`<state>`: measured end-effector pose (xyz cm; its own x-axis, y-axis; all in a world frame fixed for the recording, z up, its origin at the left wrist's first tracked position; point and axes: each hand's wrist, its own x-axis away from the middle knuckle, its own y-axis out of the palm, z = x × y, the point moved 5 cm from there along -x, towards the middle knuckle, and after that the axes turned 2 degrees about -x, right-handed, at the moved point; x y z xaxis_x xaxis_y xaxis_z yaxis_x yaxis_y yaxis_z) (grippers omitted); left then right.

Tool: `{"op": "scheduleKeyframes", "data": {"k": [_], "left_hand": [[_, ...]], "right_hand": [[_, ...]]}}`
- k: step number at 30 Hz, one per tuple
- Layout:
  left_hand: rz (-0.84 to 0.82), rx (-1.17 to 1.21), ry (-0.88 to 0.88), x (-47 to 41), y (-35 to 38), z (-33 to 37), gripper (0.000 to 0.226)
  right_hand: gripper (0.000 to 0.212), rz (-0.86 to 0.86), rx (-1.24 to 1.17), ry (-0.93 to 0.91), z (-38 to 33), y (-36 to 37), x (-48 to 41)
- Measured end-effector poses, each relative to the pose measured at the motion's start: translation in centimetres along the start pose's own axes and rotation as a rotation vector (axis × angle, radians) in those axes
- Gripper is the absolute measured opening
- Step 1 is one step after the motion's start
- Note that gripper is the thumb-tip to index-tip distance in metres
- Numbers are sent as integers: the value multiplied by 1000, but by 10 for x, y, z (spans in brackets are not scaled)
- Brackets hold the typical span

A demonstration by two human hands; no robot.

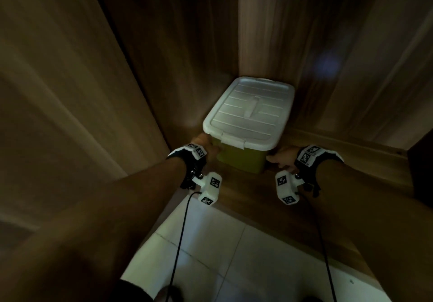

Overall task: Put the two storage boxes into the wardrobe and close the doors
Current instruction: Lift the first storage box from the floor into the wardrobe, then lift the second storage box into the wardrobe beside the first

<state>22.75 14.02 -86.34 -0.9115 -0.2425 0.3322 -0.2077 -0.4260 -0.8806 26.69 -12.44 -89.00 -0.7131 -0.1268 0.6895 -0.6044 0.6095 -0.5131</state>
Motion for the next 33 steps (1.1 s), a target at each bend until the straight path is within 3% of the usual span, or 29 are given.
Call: {"op": "scheduleKeyframes", "data": {"k": [5, 8, 15, 18, 21, 24, 28, 33], "left_hand": [[-230, 224, -164, 75, 10, -33, 42], [-345, 195, -228, 124, 9, -82, 41], [-445, 218, -355, 239, -2, -194, 52], [-400, 249, -400, 297, -10, -262, 51], [-342, 369, -541, 349, -27, -332, 58], [-366, 465, -494, 364, -38, -357, 53], [-325, 261, -414, 367, -70, -354, 56], [-220, 280, -415, 385, -151, -377, 52]], "right_hand": [[71, -128, 26, -21, -16, 38, 55], [68, -182, 143, -23, -21, 86, 89], [48, -239, 386, -158, -64, 215, 151], [69, -402, 517, -222, -102, 290, 188], [72, -476, 494, -305, -140, 341, 224], [75, -579, 505, -280, -171, 374, 260], [78, -575, 573, -293, -216, 392, 294], [73, -512, 553, -332, -246, 401, 320]]}}
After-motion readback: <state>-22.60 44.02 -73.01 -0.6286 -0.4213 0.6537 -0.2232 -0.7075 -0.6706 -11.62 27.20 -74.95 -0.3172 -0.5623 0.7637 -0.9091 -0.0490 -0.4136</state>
